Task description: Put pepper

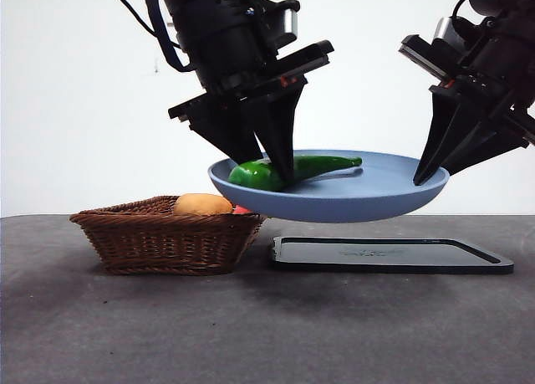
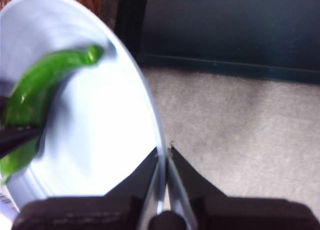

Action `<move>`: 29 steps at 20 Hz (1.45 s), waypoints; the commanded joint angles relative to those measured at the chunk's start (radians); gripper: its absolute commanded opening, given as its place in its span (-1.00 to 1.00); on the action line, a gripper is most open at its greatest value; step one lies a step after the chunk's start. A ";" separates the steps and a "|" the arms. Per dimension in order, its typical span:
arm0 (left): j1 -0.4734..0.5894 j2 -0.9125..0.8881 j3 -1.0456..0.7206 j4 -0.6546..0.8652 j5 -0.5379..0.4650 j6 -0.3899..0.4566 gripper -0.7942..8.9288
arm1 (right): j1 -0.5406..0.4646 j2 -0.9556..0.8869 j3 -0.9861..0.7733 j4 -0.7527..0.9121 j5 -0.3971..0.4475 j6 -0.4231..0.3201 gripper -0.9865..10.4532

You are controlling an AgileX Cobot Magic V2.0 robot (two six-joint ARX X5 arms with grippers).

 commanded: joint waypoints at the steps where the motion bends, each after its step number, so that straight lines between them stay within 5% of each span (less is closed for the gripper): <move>1: -0.011 0.016 0.014 0.011 -0.017 0.013 -0.45 | 0.004 0.008 0.020 0.011 -0.037 0.020 -0.82; 14: -0.013 -0.151 0.014 -0.057 -0.003 0.043 -0.27 | -0.003 0.008 0.020 0.013 -0.026 0.029 -0.82; 19: -0.012 -0.330 0.014 -0.092 -0.007 0.062 -0.27 | -0.101 0.023 0.030 0.077 -0.002 0.061 -0.82; 29: -0.012 -0.575 0.014 -0.105 -0.007 0.061 -0.28 | -0.248 0.367 0.281 0.081 0.020 0.083 -0.82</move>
